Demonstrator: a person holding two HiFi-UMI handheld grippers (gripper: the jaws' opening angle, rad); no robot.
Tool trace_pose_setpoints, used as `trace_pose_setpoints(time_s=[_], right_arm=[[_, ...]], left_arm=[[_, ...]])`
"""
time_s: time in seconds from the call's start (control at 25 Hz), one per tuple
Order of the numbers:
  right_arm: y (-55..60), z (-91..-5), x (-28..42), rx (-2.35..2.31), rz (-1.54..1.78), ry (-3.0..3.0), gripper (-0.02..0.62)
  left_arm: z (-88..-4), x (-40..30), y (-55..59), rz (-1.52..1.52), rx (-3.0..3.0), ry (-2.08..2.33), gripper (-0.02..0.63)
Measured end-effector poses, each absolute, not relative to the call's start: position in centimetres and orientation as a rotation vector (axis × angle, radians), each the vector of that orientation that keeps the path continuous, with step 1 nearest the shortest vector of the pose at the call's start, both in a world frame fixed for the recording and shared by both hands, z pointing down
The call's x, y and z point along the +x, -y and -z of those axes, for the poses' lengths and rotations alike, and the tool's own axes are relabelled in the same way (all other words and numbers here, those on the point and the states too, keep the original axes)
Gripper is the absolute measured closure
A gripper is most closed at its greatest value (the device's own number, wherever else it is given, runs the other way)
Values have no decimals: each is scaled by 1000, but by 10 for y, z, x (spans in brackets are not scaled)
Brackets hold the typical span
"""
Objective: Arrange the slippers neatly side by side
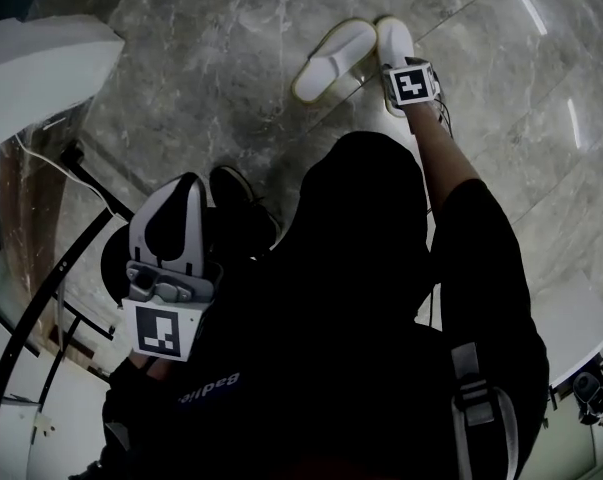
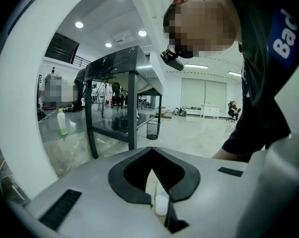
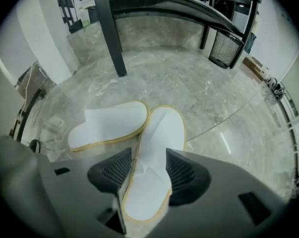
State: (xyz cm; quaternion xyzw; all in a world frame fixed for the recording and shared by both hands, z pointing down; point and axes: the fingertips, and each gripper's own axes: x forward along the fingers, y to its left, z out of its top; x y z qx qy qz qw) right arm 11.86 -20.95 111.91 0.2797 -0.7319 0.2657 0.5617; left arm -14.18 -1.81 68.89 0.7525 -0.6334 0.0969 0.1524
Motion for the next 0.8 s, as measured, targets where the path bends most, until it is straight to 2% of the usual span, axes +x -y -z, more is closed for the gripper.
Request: trace_pose_setpoints(time_s=[0.12,0.16,0.24,0.44,0.64,0.8], right_arm=[[219,-1132,128,685,-541,1669,382],[222,-1134,130,697,-511,1659,428],[224,-1132,138,721,-484,1609,561],[223,-1126,147,780,-575,1610,578],[216,-1112,150,936,-946,1654,580],[204,-1117,170,1033,-1108,1618,581]], left_arm=[[-695,-143,18,-300,2148,1819,620],[-697,-144,18,-302,2147,1819,620],[-698,-144,21,-297,2148,1817,620],[-701,-138,26,-281,2171,1796,620],[-702,-131,31,-265,2200,1769,620],[-702,-126,35,-254,2226,1751,620]])
